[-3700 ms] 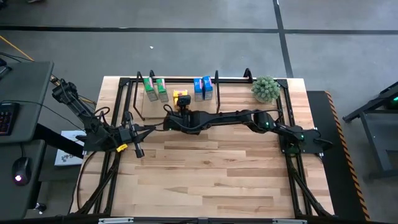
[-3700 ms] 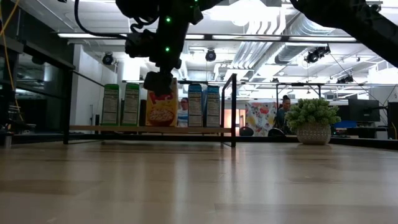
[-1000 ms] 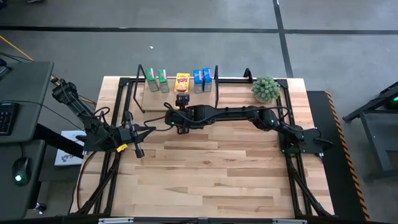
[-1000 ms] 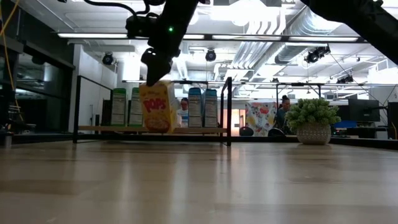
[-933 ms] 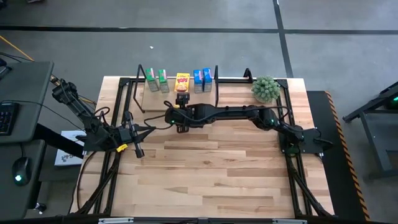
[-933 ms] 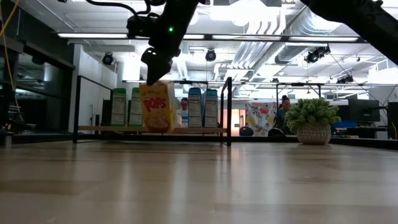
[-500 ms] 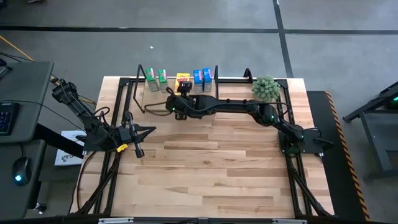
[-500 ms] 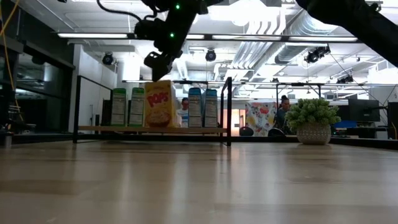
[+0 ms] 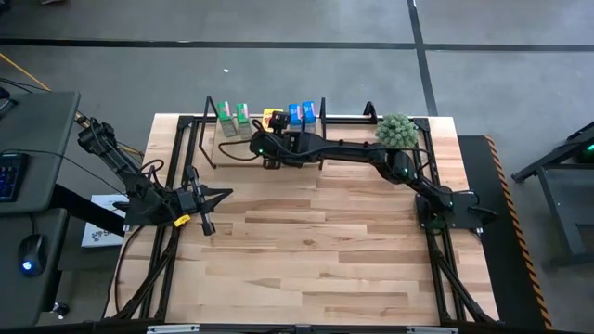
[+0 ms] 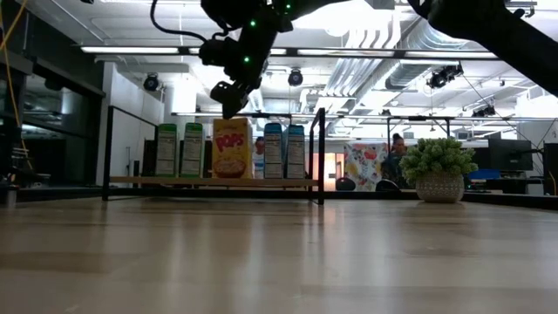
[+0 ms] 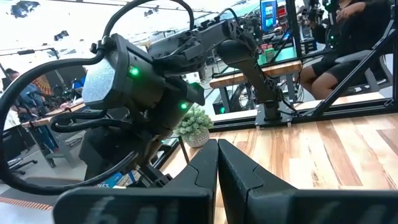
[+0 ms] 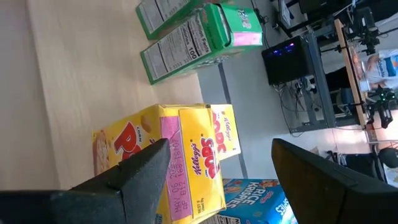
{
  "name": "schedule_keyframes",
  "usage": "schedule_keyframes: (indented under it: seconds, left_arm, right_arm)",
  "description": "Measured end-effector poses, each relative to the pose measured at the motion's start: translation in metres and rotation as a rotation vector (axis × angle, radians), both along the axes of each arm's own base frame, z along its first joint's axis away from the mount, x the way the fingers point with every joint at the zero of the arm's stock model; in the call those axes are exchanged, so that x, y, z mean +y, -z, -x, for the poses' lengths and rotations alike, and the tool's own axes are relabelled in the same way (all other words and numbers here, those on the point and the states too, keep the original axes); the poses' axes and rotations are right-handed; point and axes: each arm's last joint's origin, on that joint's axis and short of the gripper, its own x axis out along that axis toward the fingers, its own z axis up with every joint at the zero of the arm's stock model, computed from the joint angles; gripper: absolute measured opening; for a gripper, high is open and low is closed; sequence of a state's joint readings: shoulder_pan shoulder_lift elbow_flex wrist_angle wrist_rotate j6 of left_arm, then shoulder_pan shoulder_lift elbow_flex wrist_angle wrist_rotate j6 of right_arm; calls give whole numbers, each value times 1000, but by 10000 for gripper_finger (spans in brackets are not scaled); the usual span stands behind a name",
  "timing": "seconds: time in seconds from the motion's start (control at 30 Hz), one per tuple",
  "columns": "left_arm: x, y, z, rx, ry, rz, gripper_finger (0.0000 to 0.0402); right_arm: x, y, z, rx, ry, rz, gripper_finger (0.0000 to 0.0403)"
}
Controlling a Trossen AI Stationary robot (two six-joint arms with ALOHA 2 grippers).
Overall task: Stack cereal on shelf
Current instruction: Put the yellow cereal box on the shelf aligned with the yellow cereal box, then adjust the shelf on the table
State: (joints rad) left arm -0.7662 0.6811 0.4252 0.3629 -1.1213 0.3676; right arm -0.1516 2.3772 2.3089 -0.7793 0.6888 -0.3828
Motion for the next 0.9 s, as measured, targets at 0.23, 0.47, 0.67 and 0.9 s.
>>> schedule_keyframes:
  seconds: [0.23,0.47,0.67,0.9]
  left_arm:
    - [0,0,0,0,0,0,3]
    - [0,0,0,0,0,0,3]
    - [0,0,0,2,-2,-2,3]
    - [0,1,0,-1,0,12,3]
  right_arm:
    - [1,-5,0,-21,-26,-5,282]
    - [6,-20,4,-49,-62,-28,282]
    - [9,-42,20,-15,-62,-20,282]
    - [11,-82,54,-59,17,-83,282]
